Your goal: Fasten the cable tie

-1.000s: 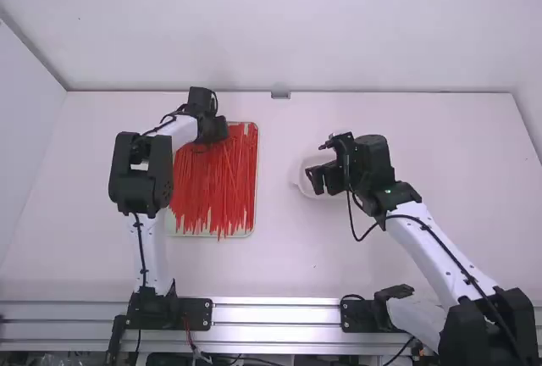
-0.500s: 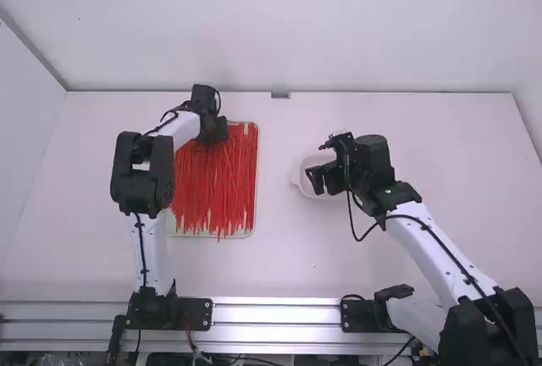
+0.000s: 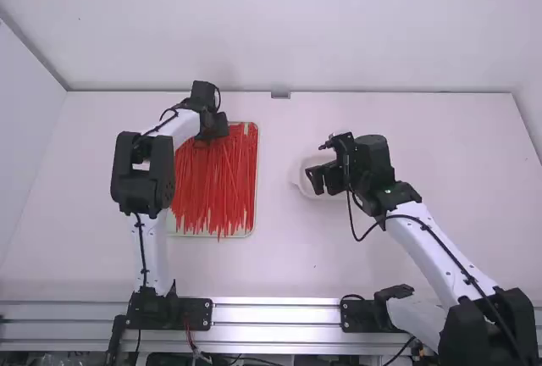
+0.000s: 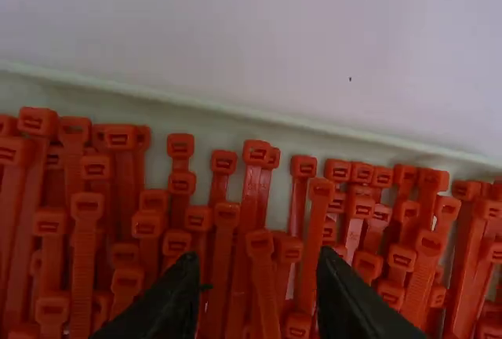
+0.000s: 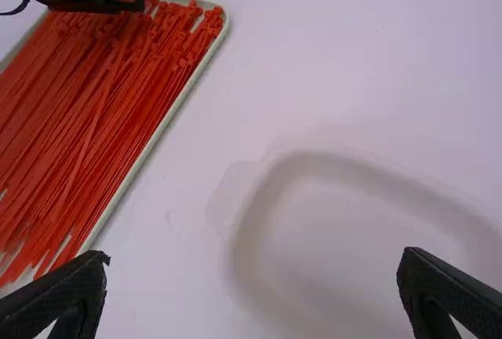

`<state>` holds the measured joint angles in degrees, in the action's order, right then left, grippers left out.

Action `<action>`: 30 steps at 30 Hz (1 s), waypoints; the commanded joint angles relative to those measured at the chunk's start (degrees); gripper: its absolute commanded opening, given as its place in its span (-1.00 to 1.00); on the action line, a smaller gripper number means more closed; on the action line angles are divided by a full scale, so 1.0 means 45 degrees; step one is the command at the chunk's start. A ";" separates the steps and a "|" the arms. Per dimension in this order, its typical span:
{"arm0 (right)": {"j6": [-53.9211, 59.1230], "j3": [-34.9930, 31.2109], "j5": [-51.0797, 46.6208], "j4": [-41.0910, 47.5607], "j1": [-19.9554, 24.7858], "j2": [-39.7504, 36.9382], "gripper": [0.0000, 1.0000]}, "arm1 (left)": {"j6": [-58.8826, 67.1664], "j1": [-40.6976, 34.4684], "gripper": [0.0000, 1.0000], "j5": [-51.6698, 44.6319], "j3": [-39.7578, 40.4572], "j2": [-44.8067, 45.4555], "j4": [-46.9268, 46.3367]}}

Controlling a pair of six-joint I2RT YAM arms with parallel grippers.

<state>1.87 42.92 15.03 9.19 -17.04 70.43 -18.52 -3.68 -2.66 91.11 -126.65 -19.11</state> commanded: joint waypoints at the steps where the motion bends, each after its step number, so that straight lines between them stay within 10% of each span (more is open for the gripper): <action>1: 0.0015 0.0452 0.0044 0.0015 -0.0053 0.0078 0.98 | -0.0131 -0.0112 -0.27 0.0170 -0.0112 -0.0131 -0.0039; 30: -0.0019 0.0452 0.0049 0.0063 -0.0058 0.0078 0.98 | -0.0311 -0.0423 -0.56 0.0136 -0.0525 -0.0131 0.0253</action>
<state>1.89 42.92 15.05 9.26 -17.04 70.43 -19.75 -5.13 -2.66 89.93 -126.65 -17.93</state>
